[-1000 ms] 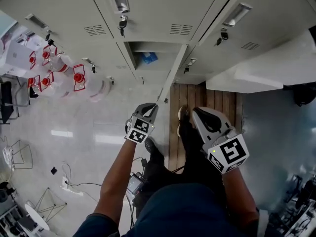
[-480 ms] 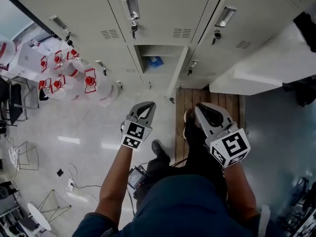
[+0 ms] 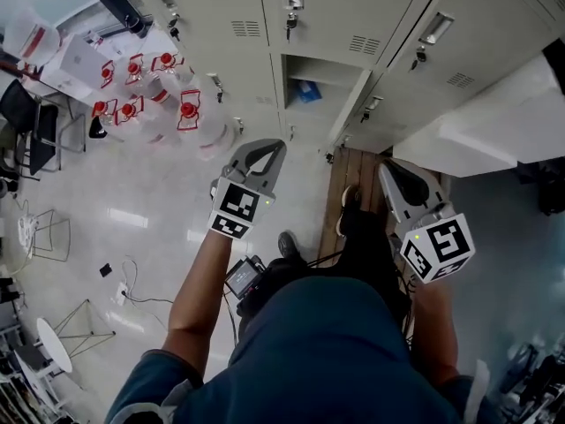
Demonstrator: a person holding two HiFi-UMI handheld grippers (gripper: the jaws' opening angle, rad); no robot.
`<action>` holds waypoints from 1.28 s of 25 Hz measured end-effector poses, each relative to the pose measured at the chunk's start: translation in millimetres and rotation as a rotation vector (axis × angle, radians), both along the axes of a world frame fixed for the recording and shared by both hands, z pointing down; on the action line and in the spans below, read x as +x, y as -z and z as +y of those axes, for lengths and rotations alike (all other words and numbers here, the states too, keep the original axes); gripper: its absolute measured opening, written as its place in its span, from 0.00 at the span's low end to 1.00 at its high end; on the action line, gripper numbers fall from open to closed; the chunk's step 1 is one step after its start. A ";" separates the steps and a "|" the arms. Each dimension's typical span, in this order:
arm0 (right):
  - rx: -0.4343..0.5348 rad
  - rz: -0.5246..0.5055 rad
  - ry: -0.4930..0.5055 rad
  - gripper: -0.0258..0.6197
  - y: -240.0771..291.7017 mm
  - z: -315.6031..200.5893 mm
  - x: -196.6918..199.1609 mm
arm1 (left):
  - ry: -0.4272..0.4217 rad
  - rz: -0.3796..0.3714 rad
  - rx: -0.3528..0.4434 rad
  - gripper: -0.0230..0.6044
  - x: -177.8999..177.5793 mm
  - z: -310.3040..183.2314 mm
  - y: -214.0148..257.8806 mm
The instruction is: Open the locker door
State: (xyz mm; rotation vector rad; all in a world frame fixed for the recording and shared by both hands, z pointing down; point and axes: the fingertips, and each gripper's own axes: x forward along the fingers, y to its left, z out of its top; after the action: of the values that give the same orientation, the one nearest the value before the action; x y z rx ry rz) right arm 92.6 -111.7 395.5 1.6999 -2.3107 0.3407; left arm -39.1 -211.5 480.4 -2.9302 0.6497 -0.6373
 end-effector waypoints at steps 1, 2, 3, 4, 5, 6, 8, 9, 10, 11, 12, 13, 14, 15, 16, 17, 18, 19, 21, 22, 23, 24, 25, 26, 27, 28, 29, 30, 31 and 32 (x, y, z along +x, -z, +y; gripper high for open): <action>0.002 0.005 0.007 0.10 3.8 0.5 -3.6 | 0.009 0.004 0.011 0.06 -6.5 -0.9 9.5; 0.004 0.011 0.013 0.10 7.6 0.8 -6.6 | 0.019 0.007 0.020 0.06 -13.1 -1.9 18.6; 0.007 0.015 0.016 0.10 11.3 0.8 -9.0 | 0.032 0.011 0.027 0.06 -20.2 -2.9 27.5; 0.009 0.018 0.017 0.10 14.9 0.5 -11.2 | 0.047 0.016 0.033 0.06 -27.6 -4.0 36.1; 0.010 0.019 0.016 0.10 18.3 0.1 -13.2 | 0.063 0.022 0.038 0.06 -35.5 -5.0 44.9; 0.011 0.019 0.016 0.10 21.7 -0.4 -15.6 | 0.079 0.030 0.044 0.06 -43.6 -5.7 53.7; 0.015 0.017 0.020 0.10 28.5 -1.4 -21.5 | 0.107 0.045 0.056 0.06 -59.6 -6.0 71.4; 0.018 0.017 0.024 0.10 32.2 -1.8 -25.3 | 0.118 0.052 0.063 0.06 -67.1 -5.5 80.1; 0.023 0.018 0.031 0.10 36.1 -2.1 -29.4 | 0.128 0.059 0.070 0.06 -74.3 -4.5 88.7; 0.028 0.018 0.038 0.10 40.4 -2.2 -33.8 | 0.136 0.063 0.077 0.06 -81.0 -3.0 97.3; 0.035 0.017 0.046 0.10 45.0 -2.4 -38.3 | 0.142 0.066 0.086 0.06 -87.2 -1.4 105.9; 0.043 0.016 0.056 0.10 49.8 -2.8 -42.6 | 0.148 0.069 0.096 0.06 -92.5 0.4 114.5; 0.050 0.016 0.065 0.10 54.5 -3.0 -46.4 | 0.151 0.072 0.106 0.06 -96.9 2.5 123.0; 0.056 0.015 0.072 0.10 58.9 -3.0 -49.6 | 0.153 0.077 0.118 0.06 -100.6 5.3 131.5; 0.061 0.013 0.078 0.10 63.1 -2.5 -52.4 | 0.153 0.082 0.129 0.06 -103.6 8.6 140.0; 0.065 0.010 0.083 0.10 67.3 -1.8 -55.1 | 0.152 0.087 0.141 0.06 -106.3 12.3 148.5; 0.070 0.007 0.087 0.10 71.5 -0.9 -57.6 | 0.149 0.094 0.154 0.06 -108.7 16.0 157.3; 0.075 0.003 0.090 0.10 75.8 0.2 -59.8 | 0.146 0.103 0.168 0.06 -110.7 19.8 166.4; 0.086 -0.008 0.093 0.10 84.4 3.0 -63.3 | 0.141 0.124 0.195 0.06 -114.3 27.4 184.6; 0.092 -0.013 0.095 0.10 88.4 4.7 -64.7 | 0.139 0.138 0.207 0.06 -115.6 31.1 193.6; 0.097 -0.018 0.097 0.10 92.3 6.3 -65.9 | 0.138 0.151 0.218 0.06 -116.9 34.6 202.2; 0.103 -0.023 0.099 0.10 96.2 7.8 -67.1 | 0.138 0.161 0.227 0.06 -118.6 37.9 210.0; 0.110 -0.027 0.101 0.10 100.1 9.4 -68.5 | 0.141 0.169 0.234 0.06 -120.8 41.3 216.9; 0.116 -0.031 0.103 0.10 104.1 11.1 -69.9 | 0.146 0.174 0.239 0.06 -123.3 44.5 222.8; 0.123 -0.034 0.104 0.10 107.9 12.8 -71.2 | 0.152 0.178 0.242 0.06 -125.9 47.5 227.9; 0.130 -0.037 0.105 0.10 111.5 14.4 -72.0 | 0.158 0.179 0.244 0.06 -128.2 50.2 232.3; 0.137 -0.039 0.105 0.10 115.0 15.8 -72.3 | 0.163 0.180 0.247 0.06 -130.0 52.6 236.2; 0.143 -0.039 0.104 0.10 118.2 17.2 -72.5 | 0.167 0.183 0.248 0.06 -131.6 55.1 239.9; 0.148 -0.039 0.103 0.10 121.3 18.5 -72.8 | 0.171 0.185 0.248 0.06 -133.0 57.8 243.4; 0.154 -0.036 0.103 0.10 124.4 19.7 -73.4 | 0.174 0.188 0.249 0.06 -134.5 60.5 246.8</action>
State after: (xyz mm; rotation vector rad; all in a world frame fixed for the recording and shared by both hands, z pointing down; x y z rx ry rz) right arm 19.2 -92.0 271.1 1.6459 -2.4979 0.1794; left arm -173.6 -151.0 233.6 -2.7396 0.9363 -0.2695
